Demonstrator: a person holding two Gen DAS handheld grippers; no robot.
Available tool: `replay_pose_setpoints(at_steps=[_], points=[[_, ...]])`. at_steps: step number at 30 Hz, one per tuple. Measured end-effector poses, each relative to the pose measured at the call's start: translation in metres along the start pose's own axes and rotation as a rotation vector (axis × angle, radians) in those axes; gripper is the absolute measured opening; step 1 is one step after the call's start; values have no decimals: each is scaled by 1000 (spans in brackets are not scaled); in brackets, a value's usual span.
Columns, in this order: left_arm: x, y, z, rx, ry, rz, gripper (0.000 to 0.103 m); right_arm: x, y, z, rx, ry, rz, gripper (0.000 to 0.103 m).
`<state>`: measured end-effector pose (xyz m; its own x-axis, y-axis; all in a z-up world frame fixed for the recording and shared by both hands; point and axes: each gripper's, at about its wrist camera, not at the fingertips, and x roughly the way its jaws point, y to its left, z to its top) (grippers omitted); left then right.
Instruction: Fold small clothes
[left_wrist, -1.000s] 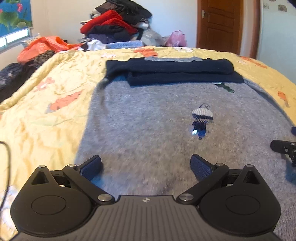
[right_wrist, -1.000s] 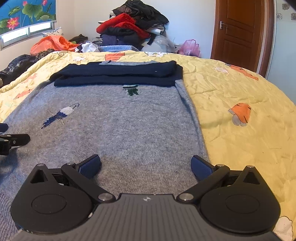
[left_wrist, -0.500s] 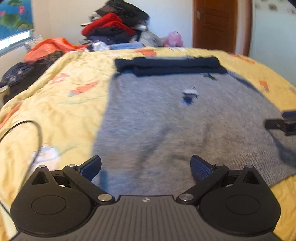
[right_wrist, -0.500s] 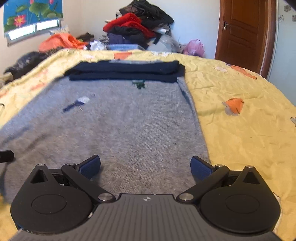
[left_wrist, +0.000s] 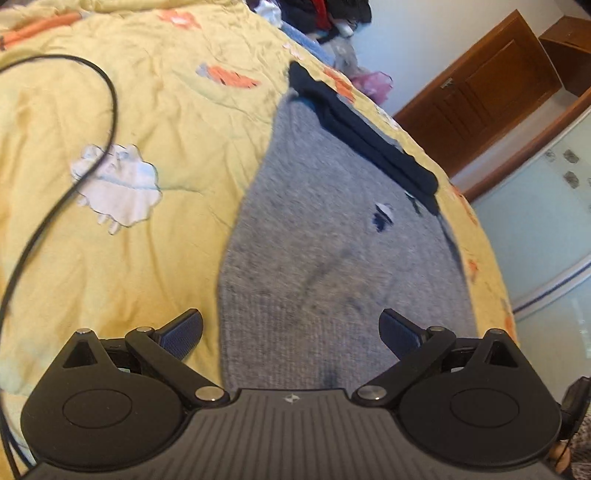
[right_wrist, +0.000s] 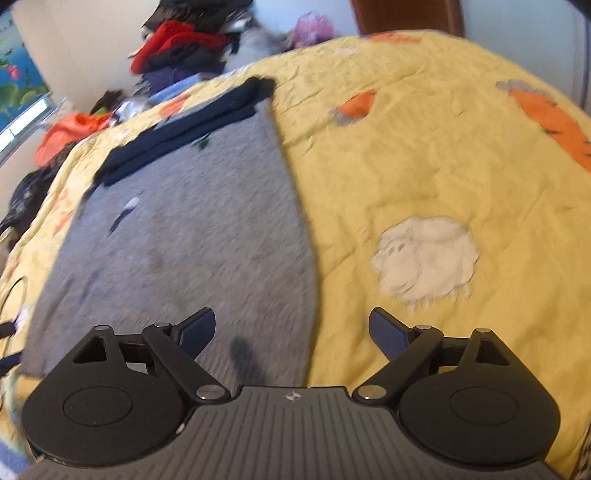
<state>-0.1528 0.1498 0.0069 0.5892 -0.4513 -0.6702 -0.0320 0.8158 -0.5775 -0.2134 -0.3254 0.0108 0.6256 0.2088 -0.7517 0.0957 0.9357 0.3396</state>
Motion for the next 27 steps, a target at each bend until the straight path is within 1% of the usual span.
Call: replay_pose_setpoints(at_steps=[2, 3, 4, 6, 7, 8, 9, 11, 14, 16, 18, 20, 22, 25, 27], points=[[3, -1, 2, -14, 26, -35, 101, 1, 4, 0, 14, 15, 36, 84], [4, -1, 3, -20, 35, -44, 93, 0, 4, 0, 23, 18, 49, 79], [4, 0, 4, -21, 39, -40, 90, 0, 5, 0, 29, 21, 59, 75], [3, 3, 6, -22, 35, -23, 71, 0, 2, 2, 33, 24, 68, 63], [2, 5, 7, -26, 35, -21, 70, -1, 0, 2, 44, 23, 67, 60], [1, 7, 7, -33, 36, -30, 70, -1, -3, 4, 64, 27, 78, 54], [0, 9, 7, -40, 38, -40, 70, 0, -8, 4, 99, 33, 99, 52], [0, 10, 7, -49, 42, -54, 70, 2, -18, 5, 190, 46, 161, 51], [1, 9, 5, -59, 52, -84, 70, 7, -30, 1, 294, 62, 250, 51], [4, 10, 5, -74, 54, -97, 70, 13, -37, -1, 382, 90, 322, 51], [5, 10, 5, -78, 53, -98, 70, 16, -43, -3, 448, 102, 358, 51], [4, 11, 6, -82, 52, -104, 70, 17, -48, -4, 488, 103, 372, 51], [4, 12, 6, -82, 53, -106, 70, 15, -49, -3, 495, 96, 367, 52], [5, 12, 8, -85, 49, -114, 70, 16, -46, 5, 464, 64, 347, 58], [7, 11, 12, -84, 38, -113, 70, 21, -43, 14, 434, 27, 329, 62]])
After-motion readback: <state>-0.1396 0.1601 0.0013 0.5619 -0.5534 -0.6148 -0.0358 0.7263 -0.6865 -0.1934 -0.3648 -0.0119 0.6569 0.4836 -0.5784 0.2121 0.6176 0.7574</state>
